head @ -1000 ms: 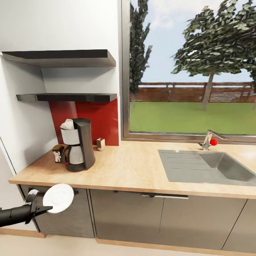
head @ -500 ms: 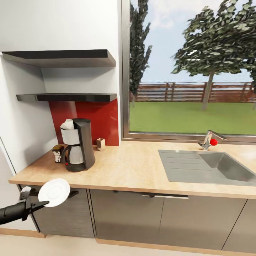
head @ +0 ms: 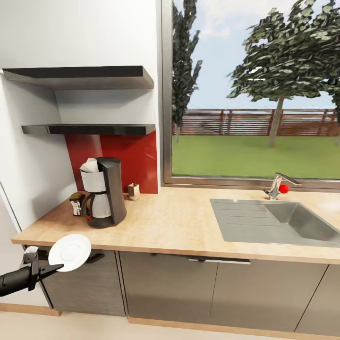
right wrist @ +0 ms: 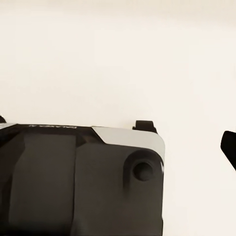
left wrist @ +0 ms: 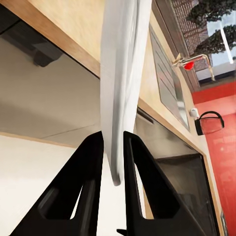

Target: Set up a coffee station on the kitchen countertop: keep the coffee maker on the countertop, move the bottle of coffee from the kitchen shelf to the counter next to the coffee maker, place a paper coffee filter on top of the coffee maker, put the saucer next to the coffee maker with the coffee cup on the saucer, and place the electric kettle next to the coffee maker.

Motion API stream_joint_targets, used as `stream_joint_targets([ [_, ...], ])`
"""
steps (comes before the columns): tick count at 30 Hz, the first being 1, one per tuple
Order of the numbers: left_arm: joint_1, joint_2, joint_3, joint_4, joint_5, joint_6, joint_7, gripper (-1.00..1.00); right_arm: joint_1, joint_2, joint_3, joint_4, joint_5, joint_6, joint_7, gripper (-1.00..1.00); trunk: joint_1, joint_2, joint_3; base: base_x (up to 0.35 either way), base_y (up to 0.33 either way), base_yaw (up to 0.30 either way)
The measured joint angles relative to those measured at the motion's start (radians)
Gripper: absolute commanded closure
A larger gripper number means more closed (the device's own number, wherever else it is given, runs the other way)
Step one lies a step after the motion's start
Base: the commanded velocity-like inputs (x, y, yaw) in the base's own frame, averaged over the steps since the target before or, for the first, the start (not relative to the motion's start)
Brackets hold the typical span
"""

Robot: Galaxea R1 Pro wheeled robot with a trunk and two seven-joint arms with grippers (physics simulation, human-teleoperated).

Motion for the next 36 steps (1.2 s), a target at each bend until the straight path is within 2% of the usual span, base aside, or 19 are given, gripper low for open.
stream_joint_targets([
  [10, 0.000, 0.000, 0.000, -0.001, 0.000, 0.000, -0.002, 1.00, 0.001, -0.002, 0.001, -0.002, 0.001, -0.052, 0.053, -1.00, 0.000, 0.000, 0.000, 0.132, 0.141, 0.000],
  [11, 0.000, 0.000, 0.000, -0.002, 0.000, 0.000, -0.002, 1.00, 0.001, -0.002, 0.001, -0.002, 0.001, -0.060, 0.245, -1.00, 0.000, 0.000, 0.000, 0.183, 0.242, 0.000],
  [12, 0.000, 0.000, 0.000, -0.002, 0.000, 0.000, -0.002, 1.00, 0.001, -0.003, 0.000, -0.002, 0.001, -0.060, 0.255, -1.00, 0.000, 0.000, 0.000, 0.184, 0.246, 0.000],
  [30, 0.000, 0.000, 0.000, -0.001, 0.000, 0.003, -0.005, 1.00, 0.001, -0.005, 0.000, -0.002, 0.001, -0.060, 0.256, -1.00, 0.000, 0.000, 0.000, 0.180, 0.270, 0.000],
  [36, 0.000, 0.001, 0.002, -0.001, -0.007, -0.001, 0.009, 1.00, 0.001, -0.023, 0.000, -0.001, 0.002, -0.061, 0.255, -1.00, 0.000, 0.000, 0.000, 0.039, 0.076, 0.000],
])
